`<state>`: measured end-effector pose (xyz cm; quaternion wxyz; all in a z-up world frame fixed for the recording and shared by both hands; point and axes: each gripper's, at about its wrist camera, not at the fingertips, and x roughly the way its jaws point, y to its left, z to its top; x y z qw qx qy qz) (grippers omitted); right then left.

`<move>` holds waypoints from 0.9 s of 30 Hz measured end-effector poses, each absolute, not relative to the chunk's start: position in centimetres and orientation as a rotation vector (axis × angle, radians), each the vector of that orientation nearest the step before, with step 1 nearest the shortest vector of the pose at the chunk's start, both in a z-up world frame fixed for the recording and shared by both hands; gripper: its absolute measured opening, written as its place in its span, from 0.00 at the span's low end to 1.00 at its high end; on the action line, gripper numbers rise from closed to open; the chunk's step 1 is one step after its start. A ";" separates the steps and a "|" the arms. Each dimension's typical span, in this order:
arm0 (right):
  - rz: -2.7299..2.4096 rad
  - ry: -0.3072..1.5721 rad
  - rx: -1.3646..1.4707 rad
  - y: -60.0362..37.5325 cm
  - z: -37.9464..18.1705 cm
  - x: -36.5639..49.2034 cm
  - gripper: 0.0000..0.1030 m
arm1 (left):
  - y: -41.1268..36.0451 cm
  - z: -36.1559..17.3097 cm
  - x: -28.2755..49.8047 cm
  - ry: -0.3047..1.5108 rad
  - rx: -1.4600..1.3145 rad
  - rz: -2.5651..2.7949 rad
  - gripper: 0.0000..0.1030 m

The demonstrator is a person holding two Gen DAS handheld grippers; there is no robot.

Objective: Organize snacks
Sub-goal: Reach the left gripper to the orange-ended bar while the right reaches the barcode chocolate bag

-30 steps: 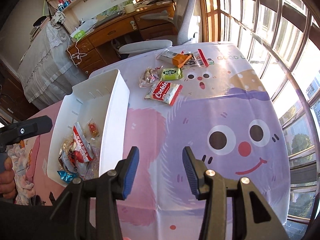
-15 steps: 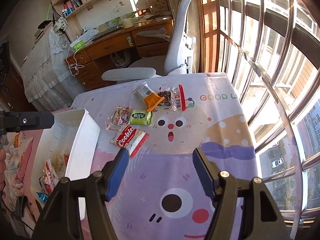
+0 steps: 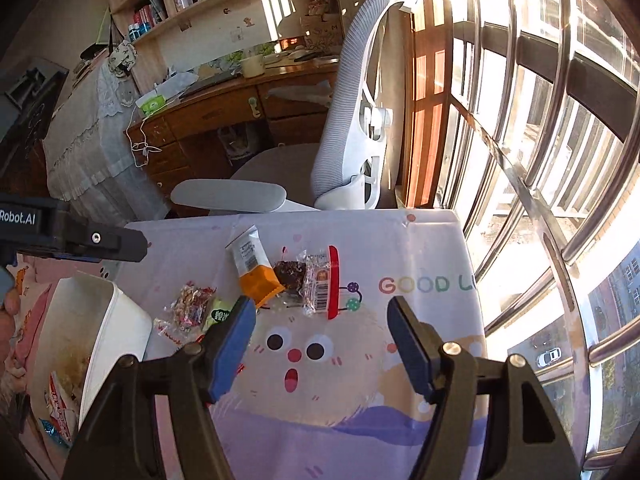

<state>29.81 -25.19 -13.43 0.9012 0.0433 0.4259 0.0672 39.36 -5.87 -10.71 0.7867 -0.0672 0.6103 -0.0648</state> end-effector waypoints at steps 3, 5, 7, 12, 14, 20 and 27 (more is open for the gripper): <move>0.131 0.866 0.081 -25.2 -14.5 31.6 0.67 | -5.9 -12.4 41.5 1.338 -0.182 -0.103 0.88; 0.123 0.856 0.075 -25.2 -15.2 32.7 0.67 | -5.9 -13.6 42.6 1.356 -0.215 -0.083 0.88; 0.123 0.851 0.071 -25.2 -16.1 33.6 0.67 | -5.8 -15.1 43.7 1.376 -0.248 -0.065 0.88; 0.123 0.876 0.037 -24.8 -18.6 35.6 0.67 | -6.0 -18.5 45.6 1.424 -0.300 -0.031 0.88; 0.127 0.893 0.024 -24.5 -19.5 36.1 0.67 | -6.2 -19.8 46.0 1.439 -0.312 -0.019 0.88; 0.166 0.919 0.010 -23.6 -21.3 36.6 0.67 | -6.8 -22.8 46.7 1.472 -0.335 0.000 0.88; 0.207 0.915 -0.011 -22.4 -22.4 37.0 0.67 | -7.1 -24.9 47.0 1.493 -0.344 0.016 0.83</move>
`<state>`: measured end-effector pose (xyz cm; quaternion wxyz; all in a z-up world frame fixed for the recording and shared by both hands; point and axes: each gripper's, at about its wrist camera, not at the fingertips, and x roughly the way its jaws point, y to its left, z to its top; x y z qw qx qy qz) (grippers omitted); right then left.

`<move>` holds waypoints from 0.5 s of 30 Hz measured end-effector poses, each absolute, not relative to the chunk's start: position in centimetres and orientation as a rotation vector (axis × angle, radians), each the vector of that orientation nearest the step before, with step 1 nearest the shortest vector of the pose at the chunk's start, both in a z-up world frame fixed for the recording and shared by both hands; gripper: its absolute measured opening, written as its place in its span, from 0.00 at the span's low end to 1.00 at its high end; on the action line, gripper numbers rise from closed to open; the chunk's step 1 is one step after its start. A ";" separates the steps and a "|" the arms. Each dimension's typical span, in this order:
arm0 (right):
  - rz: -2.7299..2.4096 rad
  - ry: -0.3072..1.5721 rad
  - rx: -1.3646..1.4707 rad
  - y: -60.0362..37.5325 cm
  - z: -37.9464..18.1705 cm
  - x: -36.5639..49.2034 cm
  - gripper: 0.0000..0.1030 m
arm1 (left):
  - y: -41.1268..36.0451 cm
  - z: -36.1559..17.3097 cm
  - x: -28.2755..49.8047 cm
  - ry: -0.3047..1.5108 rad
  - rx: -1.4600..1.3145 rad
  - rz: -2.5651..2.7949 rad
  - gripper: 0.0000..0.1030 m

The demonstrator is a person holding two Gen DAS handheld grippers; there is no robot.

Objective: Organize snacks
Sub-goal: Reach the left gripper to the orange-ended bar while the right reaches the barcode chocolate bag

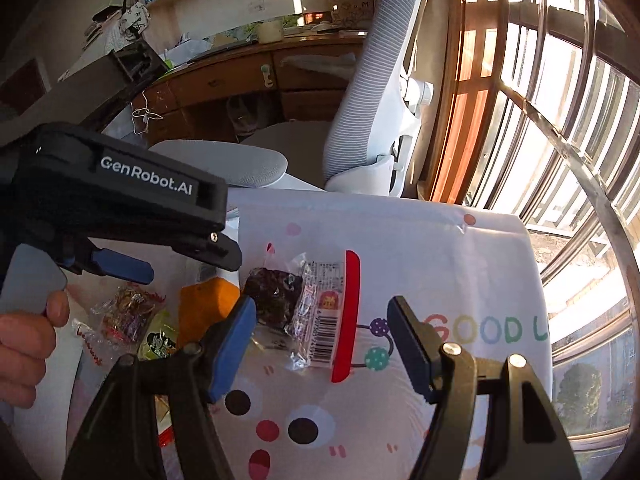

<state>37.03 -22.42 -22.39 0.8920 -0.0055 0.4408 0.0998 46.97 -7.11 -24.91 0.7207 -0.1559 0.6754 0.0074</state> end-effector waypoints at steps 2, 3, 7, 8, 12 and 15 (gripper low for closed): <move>0.210 0.912 -0.010 -22.2 -22.6 37.1 0.67 | -7.0 -25.3 47.1 1.506 -0.342 0.014 0.78; 0.213 0.913 -0.004 -22.1 -22.7 37.1 0.67 | -7.0 -25.5 47.2 1.511 -0.337 0.016 0.74; 0.224 0.918 0.003 -21.6 -23.0 37.2 0.67 | -6.8 -25.7 47.4 1.513 -0.335 0.025 0.63; 0.226 0.921 0.002 -21.5 -23.1 37.3 0.67 | -6.8 -25.8 47.5 1.509 -0.335 0.025 0.61; 0.234 0.928 0.009 -21.0 -23.3 37.4 0.67 | -6.7 -25.6 47.6 1.501 -0.297 0.043 0.40; 0.235 0.940 0.025 -20.8 -23.6 37.7 0.67 | -5.9 -25.5 47.6 1.496 -0.342 0.033 0.37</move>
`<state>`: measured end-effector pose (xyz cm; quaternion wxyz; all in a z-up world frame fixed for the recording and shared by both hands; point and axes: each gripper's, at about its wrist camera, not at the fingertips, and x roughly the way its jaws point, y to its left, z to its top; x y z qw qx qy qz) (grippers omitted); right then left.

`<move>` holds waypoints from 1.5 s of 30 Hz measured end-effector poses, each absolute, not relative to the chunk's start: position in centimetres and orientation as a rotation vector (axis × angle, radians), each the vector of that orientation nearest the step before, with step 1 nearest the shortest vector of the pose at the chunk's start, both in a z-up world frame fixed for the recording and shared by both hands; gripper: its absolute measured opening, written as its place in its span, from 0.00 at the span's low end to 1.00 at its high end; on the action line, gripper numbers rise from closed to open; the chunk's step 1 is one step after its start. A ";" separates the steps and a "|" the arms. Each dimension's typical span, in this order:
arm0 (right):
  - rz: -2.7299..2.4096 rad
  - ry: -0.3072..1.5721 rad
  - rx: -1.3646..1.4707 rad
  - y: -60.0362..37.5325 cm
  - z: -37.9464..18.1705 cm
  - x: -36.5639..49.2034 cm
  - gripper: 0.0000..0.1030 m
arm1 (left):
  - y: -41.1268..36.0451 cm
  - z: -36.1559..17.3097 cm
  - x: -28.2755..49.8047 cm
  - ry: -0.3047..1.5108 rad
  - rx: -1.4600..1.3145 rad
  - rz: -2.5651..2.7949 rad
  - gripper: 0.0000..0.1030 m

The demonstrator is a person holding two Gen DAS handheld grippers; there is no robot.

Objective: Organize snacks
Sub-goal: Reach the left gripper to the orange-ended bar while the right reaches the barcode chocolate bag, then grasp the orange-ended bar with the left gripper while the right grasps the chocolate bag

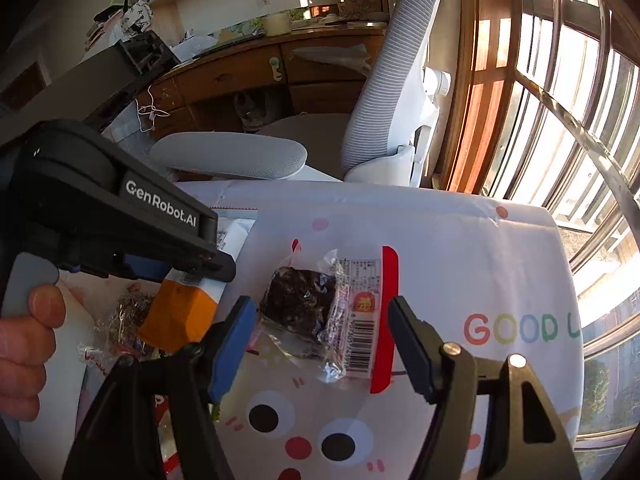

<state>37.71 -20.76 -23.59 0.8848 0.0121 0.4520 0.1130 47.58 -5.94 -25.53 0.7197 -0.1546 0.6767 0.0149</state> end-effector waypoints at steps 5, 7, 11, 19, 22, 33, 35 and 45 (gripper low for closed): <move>0.229 0.964 0.038 -20.1 -24.0 38.2 0.67 | -4.5 -24.9 47.1 1.477 -0.379 0.031 0.37; 0.219 0.973 0.037 -19.9 -24.1 38.4 0.67 | -3.9 -24.4 46.9 1.472 -0.382 0.028 0.37; 0.182 1.007 0.028 -19.6 -24.5 39.0 0.67 | -3.2 -23.3 46.8 1.458 -0.390 0.028 0.37; 0.198 1.017 -0.015 -18.9 -24.4 39.0 0.43 | -2.2 -20.8 46.0 1.433 -0.408 0.018 0.37; 0.206 1.027 -0.029 -18.9 -24.2 38.8 0.40 | -1.9 -19.9 45.5 1.422 -0.412 0.010 0.37; 0.207 1.058 0.012 -20.2 -22.5 36.7 0.39 | -2.0 -16.7 43.7 1.378 -0.406 -0.027 0.37; 0.209 1.058 0.021 -20.2 -21.9 35.9 0.39 | -1.8 -16.0 43.1 1.371 -0.404 -0.034 0.37; 0.229 1.076 0.042 -19.1 -18.6 30.4 0.39 | 0.1 -12.0 38.3 1.331 -0.388 -0.076 0.37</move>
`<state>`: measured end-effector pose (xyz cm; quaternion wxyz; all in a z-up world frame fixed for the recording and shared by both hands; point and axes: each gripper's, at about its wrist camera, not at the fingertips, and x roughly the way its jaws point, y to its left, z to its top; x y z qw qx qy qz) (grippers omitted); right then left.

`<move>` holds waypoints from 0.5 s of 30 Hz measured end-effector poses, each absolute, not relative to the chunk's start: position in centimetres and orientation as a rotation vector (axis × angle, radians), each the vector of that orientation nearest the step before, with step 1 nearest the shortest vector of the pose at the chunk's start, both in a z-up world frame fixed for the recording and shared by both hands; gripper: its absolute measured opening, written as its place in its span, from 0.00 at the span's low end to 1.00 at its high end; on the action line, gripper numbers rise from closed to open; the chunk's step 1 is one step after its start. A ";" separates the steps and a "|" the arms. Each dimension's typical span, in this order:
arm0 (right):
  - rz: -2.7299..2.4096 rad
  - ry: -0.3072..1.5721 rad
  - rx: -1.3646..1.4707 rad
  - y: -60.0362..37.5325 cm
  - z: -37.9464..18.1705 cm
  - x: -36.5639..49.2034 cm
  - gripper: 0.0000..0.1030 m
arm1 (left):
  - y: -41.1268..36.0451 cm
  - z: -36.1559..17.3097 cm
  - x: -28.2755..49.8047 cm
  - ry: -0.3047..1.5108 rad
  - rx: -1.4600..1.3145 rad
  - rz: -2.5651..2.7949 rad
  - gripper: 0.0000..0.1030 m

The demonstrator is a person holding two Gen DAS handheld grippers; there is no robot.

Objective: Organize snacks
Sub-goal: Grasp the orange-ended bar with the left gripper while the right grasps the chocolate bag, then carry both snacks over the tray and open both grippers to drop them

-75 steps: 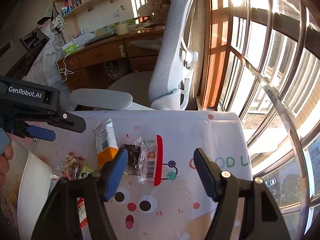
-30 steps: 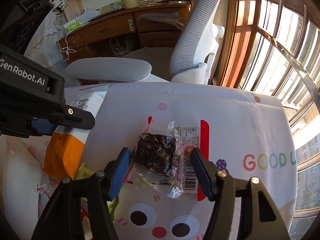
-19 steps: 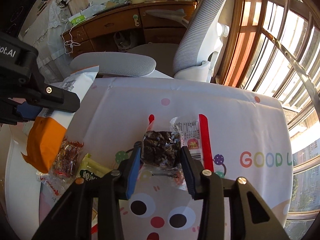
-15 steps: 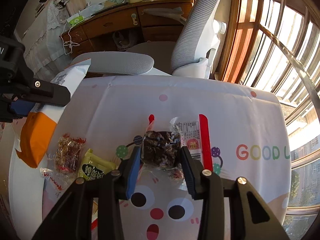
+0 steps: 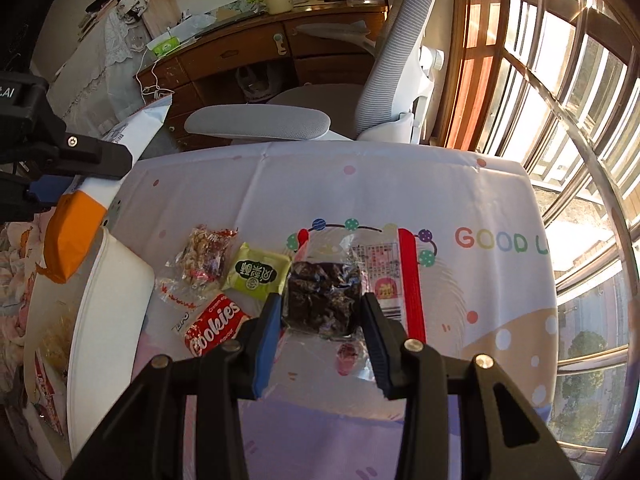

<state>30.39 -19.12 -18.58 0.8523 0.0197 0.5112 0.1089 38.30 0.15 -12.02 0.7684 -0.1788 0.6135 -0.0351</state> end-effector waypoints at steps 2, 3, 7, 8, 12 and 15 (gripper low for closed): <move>0.243 1.074 0.033 -18.5 -17.9 29.3 0.39 | 0.9 -10.9 37.1 1.319 -0.383 -0.084 0.37; 0.250 1.073 0.026 -18.1 -17.6 28.8 0.39 | 1.3 -10.4 36.5 1.313 -0.375 -0.083 0.37; 0.282 1.065 0.012 -16.5 -16.0 27.1 0.39 | 3.1 -8.1 34.0 1.279 -0.352 -0.077 0.37; 0.293 1.061 0.010 -16.1 -15.5 26.7 0.39 | 3.5 -7.6 33.3 1.267 -0.345 -0.074 0.36; 0.327 1.033 0.006 -14.1 -13.6 25.0 0.39 | 5.5 -5.6 30.8 1.226 -0.333 -0.070 0.33; 0.360 1.020 0.015 -12.4 -12.1 23.8 0.39 | 7.2 -4.2 29.0 1.197 -0.329 -0.073 0.31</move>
